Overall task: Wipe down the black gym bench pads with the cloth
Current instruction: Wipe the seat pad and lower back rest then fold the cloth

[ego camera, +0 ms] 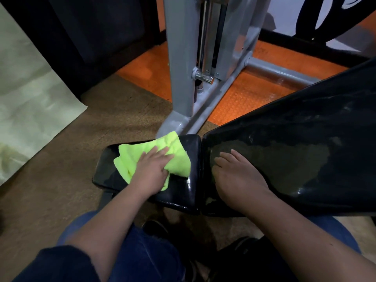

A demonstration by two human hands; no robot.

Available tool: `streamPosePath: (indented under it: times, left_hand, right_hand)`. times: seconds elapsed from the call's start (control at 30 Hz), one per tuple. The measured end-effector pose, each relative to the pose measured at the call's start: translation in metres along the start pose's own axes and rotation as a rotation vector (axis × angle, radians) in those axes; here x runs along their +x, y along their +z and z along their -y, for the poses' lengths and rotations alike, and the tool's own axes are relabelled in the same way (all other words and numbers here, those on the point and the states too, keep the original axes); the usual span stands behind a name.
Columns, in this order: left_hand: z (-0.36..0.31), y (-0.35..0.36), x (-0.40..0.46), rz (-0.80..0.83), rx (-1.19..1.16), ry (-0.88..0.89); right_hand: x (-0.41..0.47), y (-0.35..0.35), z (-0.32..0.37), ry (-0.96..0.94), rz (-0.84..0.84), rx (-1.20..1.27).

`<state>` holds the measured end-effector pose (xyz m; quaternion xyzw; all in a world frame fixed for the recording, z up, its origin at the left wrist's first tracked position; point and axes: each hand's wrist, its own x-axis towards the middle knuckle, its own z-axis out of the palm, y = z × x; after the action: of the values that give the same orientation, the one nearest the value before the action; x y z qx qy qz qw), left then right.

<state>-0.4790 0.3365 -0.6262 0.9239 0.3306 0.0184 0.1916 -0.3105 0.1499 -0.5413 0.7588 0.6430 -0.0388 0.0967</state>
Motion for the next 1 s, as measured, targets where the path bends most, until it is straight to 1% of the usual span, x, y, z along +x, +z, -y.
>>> streamPosePath:
  times: [0.03,0.07,0.13,0.17,0.2,0.27,0.3,0.4,0.47,0.53,0.6,0.67,0.73,0.8,0.83,0.87,0.93,1.0]
  left_hand:
    - [-0.007,0.003,-0.001,-0.012,0.002,-0.010]
    - [-0.011,0.006,-0.006,-0.019,-0.004,0.019]
    - [-0.006,0.009,-0.017,0.021,-0.028,0.094]
    - [0.000,0.007,-0.019,0.042,-0.041,0.096]
    - [0.003,0.004,-0.018,0.035,-0.045,0.074]
    - [-0.006,0.004,-0.017,-0.032,-0.053,0.012]
    - [-0.013,0.006,-0.019,-0.039,-0.053,0.009]
    - [-0.009,0.011,-0.033,0.028,-0.059,0.116]
    - [0.003,0.004,-0.031,0.029,-0.076,0.065]
    - [-0.005,0.003,-0.029,-0.031,-0.082,-0.016]
    - [-0.015,0.009,-0.037,-0.029,-0.065,0.021]
    - [-0.009,0.011,-0.048,0.028,-0.063,0.100]
    - [0.001,0.005,-0.044,0.039,-0.077,0.066]
    - [-0.009,0.006,-0.038,-0.021,-0.099,-0.013]
    - [-0.017,0.009,-0.040,-0.035,-0.084,-0.015]
    - [-0.022,0.013,-0.046,-0.039,-0.058,0.022]
    - [-0.016,0.019,-0.062,0.000,-0.046,0.087]
    - [-0.003,0.014,-0.065,0.014,-0.076,0.056]
  right_hand:
    - [0.000,-0.001,0.001,0.003,-0.004,0.002]
    - [0.000,-0.001,0.001,0.006,-0.007,0.004]
    - [-0.001,-0.002,0.001,0.003,0.000,0.008]
    - [-0.002,-0.002,0.002,0.001,0.005,0.013]
    - [-0.002,-0.003,0.002,0.003,0.004,0.018]
    - [-0.002,-0.004,0.002,0.009,0.000,0.018]
    - [-0.002,-0.005,0.003,0.013,0.000,0.020]
    - [-0.002,-0.005,0.003,0.017,0.014,0.039]
    - [-0.002,-0.005,0.003,0.019,0.014,0.051]
    - [-0.002,-0.006,0.003,0.020,0.009,0.047]
    - [-0.002,-0.006,0.003,0.021,0.018,0.035]
    - [-0.002,-0.004,0.002,0.011,0.038,0.023]
    - [-0.001,-0.003,0.003,0.017,0.024,0.026]
    - [-0.001,-0.003,0.003,0.022,0.013,0.029]
    - [-0.001,-0.003,0.003,0.020,0.012,0.024]
    - [-0.002,-0.004,0.003,0.017,0.013,0.017]
    - [-0.003,-0.004,0.003,0.009,0.029,0.011]
    - [-0.003,-0.005,0.003,0.010,0.035,0.019]
